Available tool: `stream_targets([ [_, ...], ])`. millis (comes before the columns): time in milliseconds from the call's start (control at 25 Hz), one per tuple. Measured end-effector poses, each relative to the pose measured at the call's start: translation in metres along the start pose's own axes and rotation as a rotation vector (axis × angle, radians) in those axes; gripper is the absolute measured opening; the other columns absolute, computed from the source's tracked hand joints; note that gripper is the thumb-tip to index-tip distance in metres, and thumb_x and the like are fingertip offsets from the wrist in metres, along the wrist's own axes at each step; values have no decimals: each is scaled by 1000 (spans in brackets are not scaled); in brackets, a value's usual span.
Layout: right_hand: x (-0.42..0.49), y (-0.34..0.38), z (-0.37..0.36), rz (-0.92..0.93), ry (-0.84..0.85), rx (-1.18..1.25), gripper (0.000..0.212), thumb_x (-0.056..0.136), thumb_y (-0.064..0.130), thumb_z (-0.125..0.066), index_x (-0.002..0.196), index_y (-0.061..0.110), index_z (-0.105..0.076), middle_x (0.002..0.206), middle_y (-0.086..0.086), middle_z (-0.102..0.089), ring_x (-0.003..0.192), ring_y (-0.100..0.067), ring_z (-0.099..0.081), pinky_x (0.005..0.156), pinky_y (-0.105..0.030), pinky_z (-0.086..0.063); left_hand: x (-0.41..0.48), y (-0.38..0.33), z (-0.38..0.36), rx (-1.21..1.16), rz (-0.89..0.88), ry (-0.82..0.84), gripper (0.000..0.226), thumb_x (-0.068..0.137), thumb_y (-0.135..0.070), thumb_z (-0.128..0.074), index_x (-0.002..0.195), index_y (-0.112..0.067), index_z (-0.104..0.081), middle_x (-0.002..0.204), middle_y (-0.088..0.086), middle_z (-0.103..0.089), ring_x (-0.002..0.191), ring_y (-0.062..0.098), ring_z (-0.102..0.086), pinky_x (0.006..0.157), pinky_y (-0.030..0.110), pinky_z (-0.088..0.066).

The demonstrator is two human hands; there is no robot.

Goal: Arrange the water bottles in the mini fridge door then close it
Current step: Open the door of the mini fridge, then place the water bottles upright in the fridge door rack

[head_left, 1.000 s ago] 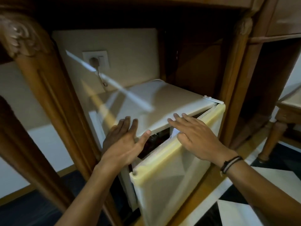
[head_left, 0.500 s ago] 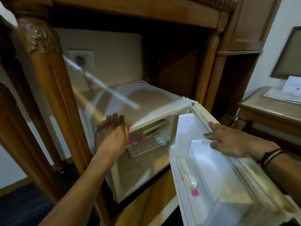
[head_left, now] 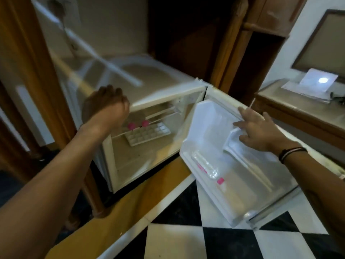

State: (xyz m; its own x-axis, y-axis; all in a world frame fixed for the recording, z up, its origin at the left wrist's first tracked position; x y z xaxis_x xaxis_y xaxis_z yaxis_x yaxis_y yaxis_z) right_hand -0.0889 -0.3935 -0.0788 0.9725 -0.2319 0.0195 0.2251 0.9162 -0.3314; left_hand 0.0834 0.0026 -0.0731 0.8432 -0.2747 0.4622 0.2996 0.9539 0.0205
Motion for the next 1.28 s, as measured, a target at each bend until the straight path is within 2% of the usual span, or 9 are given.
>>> stream_targets([
  [120, 5, 47, 8, 88, -277, -27, 49, 88, 31, -60, 135, 20, -66, 155, -17, -48, 141, -38, -45, 111, -55, -42, -18, -8, -1, 169, -59, -23, 32, 106, -24, -39, 103, -7, -67, 101, 16, -64, 92, 36, -67, 57, 36, -28],
  [200, 5, 94, 3, 199, -382, 109, 41, 86, 29, -52, 121, 18, -71, 125, -11, -68, 112, -35, -64, 82, -45, -56, -23, -6, 2, 240, -71, -27, 25, 103, -20, -48, 96, -8, -69, 93, 14, -63, 84, 34, -67, 51, 34, -25],
  [280, 11, 130, -20, 224, -208, 174, 30, 87, 23, -49, 109, 15, -67, 105, -9, -68, 97, -34, -67, 70, -39, -51, -24, -4, -1, 292, -74, -45, 20, 99, -18, -53, 92, -9, -70, 89, 12, -62, 82, 31, -68, 47, 32, -24],
  [400, 20, 127, -78, 61, 152, 125, 8, 93, 9, -49, 97, 14, -52, 106, -13, -62, 103, -36, -66, 77, -37, -47, -20, -3, -5, 287, -68, -115, 16, 95, -19, -59, 89, -9, -69, 87, 12, -62, 80, 30, -68, 47, 29, -28],
  [520, 15, 100, -132, -58, 263, 38, 20, 96, 6, -47, 111, 13, -57, 114, -11, -66, 104, -31, -68, 73, -33, -43, -22, -4, -8, 312, -94, -154, 8, 88, -13, -72, 84, -7, -70, 84, 13, -61, 72, 31, -66, 46, 28, -27],
  [640, 10, 99, -172, -100, 308, 92, 34, 94, 2, -45, 127, 8, -53, 87, -4, -60, 91, -28, -68, 66, -33, -43, -22, -2, -8, 284, -72, -200, 11, 88, -14, -74, 81, -5, -70, 80, 15, -62, 67, 33, -67, 46, 28, -27],
  [840, 12, 92, -193, -117, 300, 150, 58, 94, 5, -50, 148, 10, -29, 92, -6, -60, 79, -25, -57, 65, -34, -44, -21, -4, -8, 273, -50, -200, 20, 80, -16, -87, 79, -7, -69, 75, 14, -63, 62, 31, -67, 41, 32, -41],
  [1080, 17, 90, -198, -161, 311, 237, 67, 95, 6, -47, 155, 13, -20, 97, -10, -60, 79, -27, -59, 65, -33, -45, -22, -5, -10, 250, -60, -263, 18, 95, -19, -72, 83, -6, -70, 78, 14, -65, 66, 31, -68, 45, 31, -40],
  [1280, 31, 124, -167, -136, 184, 42, 69, 100, 22, -46, 161, 12, -17, 123, -27, -56, 100, -36, -66, 79, -36, -53, -21, -7, -8, 215, -34, -281, 24, 100, -19, -63, 81, -4, -68, 72, 15, -60, 54, 23, -36, 48, 23, -13],
])
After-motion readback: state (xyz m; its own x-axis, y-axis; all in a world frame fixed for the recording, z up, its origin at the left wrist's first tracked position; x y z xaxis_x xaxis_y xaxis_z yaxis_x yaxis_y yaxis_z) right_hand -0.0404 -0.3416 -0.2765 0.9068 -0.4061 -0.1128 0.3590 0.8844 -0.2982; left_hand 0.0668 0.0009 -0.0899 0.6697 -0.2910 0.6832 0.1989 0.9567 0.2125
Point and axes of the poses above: each hand's wrist, its own x-axis towards the middle knuckle, its own z-axis out of the back of the hand, y = z × x, the point moved 3 cm from there along x, towards the middle knuckle
